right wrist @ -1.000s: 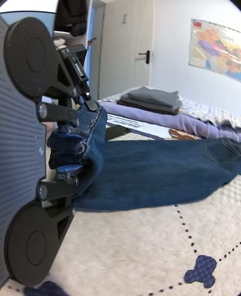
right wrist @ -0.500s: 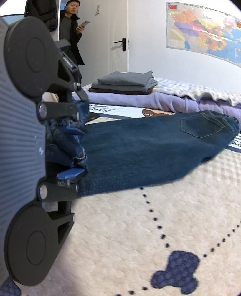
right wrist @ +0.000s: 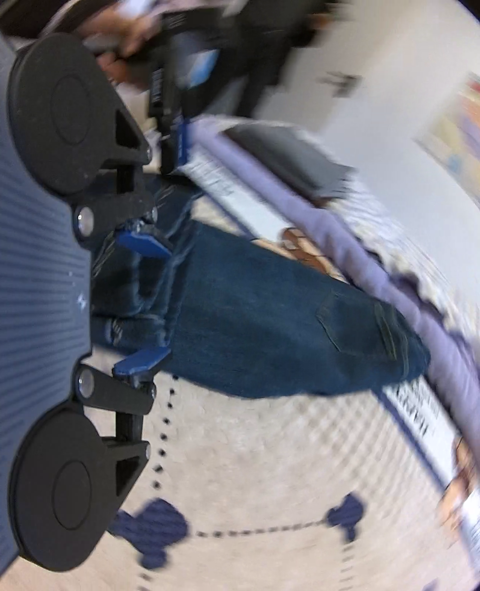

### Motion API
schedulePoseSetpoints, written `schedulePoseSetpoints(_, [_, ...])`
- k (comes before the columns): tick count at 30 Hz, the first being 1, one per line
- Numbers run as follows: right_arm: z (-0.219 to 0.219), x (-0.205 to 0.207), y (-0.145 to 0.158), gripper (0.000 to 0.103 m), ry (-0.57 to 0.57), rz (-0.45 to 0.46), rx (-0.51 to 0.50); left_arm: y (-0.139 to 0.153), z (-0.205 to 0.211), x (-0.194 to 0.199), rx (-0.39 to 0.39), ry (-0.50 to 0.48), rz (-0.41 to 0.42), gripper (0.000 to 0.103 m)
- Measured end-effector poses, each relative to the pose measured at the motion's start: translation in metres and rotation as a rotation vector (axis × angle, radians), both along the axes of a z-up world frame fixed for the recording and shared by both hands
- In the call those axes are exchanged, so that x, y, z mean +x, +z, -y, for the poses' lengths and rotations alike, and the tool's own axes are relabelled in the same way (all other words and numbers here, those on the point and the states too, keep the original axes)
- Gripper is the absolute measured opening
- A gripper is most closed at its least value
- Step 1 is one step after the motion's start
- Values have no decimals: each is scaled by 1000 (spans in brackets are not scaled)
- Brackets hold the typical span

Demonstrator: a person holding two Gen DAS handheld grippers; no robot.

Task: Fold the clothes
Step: 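Carry the held hems over the legs toward the waistband with both grippers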

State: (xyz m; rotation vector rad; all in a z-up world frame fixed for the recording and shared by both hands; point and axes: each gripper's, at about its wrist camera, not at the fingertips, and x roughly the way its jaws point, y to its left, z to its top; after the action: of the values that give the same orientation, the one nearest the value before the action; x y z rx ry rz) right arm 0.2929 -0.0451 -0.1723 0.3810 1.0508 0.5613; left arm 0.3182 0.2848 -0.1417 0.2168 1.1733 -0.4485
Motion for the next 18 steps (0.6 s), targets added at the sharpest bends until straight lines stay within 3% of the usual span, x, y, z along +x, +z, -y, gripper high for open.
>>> schedulePoseSetpoints(3, [-4,-2,-7,60,39,-9,-32,-9,5,5,44,-46,14,67])
schedulePoseSetpoints(5, [-4,-3,-12,61,43,-16,-44,-12,14,5,152,-79,96,67])
schedulePoseSetpoints(7, [-5,-6,-16,62,54,-7,-61,-12,20,4,190,-104,114,67])
schedulePoseSetpoints(11, [-12,-12,-18,63,89,10,-73,-21,30,0,253,-186,94,67])
schedulePoseSetpoints(18, [-27,-17,-22,64,123,27,-109,-34,33,-1,264,-228,67,67])
